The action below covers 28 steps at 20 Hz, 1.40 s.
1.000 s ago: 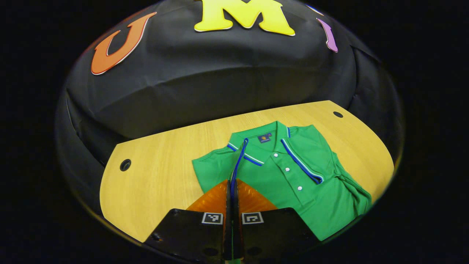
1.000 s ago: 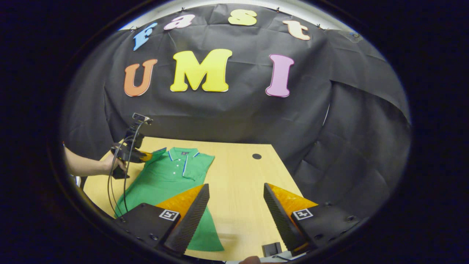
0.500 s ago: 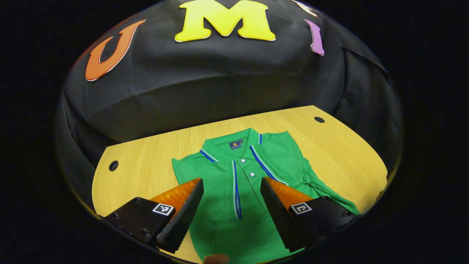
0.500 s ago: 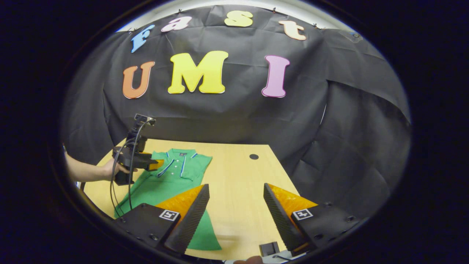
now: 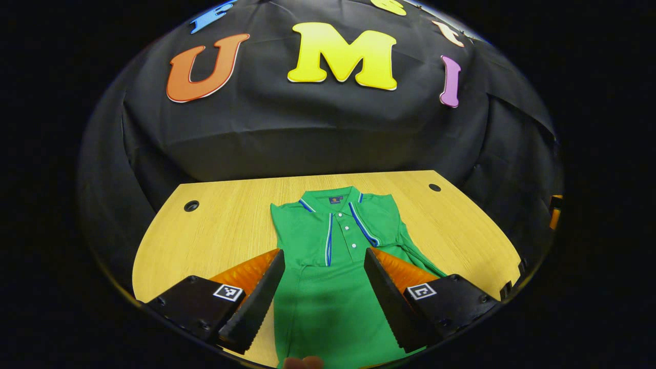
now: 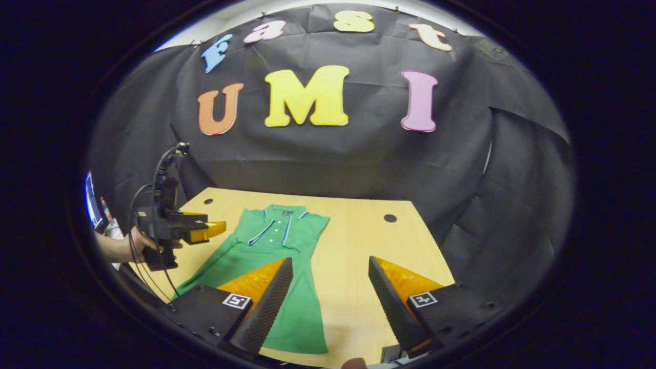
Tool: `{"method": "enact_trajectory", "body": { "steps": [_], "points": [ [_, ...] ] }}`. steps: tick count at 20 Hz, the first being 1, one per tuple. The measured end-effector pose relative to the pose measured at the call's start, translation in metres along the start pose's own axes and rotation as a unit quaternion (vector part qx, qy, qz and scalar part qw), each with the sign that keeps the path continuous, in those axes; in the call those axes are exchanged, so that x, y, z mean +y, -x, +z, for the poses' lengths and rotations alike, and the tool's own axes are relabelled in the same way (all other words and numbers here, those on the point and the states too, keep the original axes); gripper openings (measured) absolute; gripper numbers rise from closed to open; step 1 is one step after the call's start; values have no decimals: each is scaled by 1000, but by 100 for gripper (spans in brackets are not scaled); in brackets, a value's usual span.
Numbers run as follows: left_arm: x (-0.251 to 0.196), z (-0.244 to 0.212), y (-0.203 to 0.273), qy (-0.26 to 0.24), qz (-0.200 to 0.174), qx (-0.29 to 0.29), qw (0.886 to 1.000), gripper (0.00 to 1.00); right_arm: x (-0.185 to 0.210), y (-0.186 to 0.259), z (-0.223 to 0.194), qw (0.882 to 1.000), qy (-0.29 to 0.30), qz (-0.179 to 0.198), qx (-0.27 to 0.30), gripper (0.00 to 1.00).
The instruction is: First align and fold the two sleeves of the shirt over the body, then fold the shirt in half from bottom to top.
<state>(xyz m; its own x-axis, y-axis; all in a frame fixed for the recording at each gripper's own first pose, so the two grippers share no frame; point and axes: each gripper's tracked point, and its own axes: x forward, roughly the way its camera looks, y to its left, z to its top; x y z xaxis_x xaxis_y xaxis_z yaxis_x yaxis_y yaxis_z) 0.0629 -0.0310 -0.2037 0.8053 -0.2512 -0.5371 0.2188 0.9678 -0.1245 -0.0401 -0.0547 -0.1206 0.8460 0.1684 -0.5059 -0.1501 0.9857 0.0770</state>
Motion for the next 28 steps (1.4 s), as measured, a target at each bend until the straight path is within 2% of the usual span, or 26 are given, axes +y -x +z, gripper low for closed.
{"method": "enact_trajectory", "body": {
  "steps": [3, 4, 5, 8, 12, 16, 17, 21, 23, 24, 28],
  "points": [
    [16, -27, 44, -6, 12, 11, 1000, 100, 10, -8, -17, 999, 27, 28, 19, 93],
    [22, -37, 57, -7, 17, 18, 1000, 100, 14, -8, -25, 998, 33, 39, 27, 96],
    [24, -51, 69, -2, 20, 25, 999, 100, 18, -9, -32, 997, 39, 48, 36, 94],
    [25, -94, 110, 22, 29, 62, 997, 100, 19, -3, -65, 993, 69, 66, 76, 96],
    [23, -154, 146, 18, 34, 117, 992, 100, 23, 6, -114, 984, 91, 81, 129, 96],
    [14, -210, 157, -9, 19, 161, 987, 100, 14, 10, -172, 972, 118, 75, 189, 96],
    [16, -219, 157, -9, 19, 166, 986, 100, 11, 9, -189, 968, 127, 76, 203, 93],
    [16, -239, 154, 4, 18, 187, 982, 100, 8, 7, -230, 957, 129, 82, 247, 96],
    [19, -250, 152, 6, 17, 200, 980, 100, 12, 3, -244, 954, 116, 85, 264, 94],
    [19, -255, 149, 8, 17, 207, 978, 100, 13, 1, -248, 953, 111, 86, 269, 96],
    [23, -269, 149, 7, 19, 234, 972, 100, 20, -11, -256, 949, 117, 94, 278, 94]
  ]
}}
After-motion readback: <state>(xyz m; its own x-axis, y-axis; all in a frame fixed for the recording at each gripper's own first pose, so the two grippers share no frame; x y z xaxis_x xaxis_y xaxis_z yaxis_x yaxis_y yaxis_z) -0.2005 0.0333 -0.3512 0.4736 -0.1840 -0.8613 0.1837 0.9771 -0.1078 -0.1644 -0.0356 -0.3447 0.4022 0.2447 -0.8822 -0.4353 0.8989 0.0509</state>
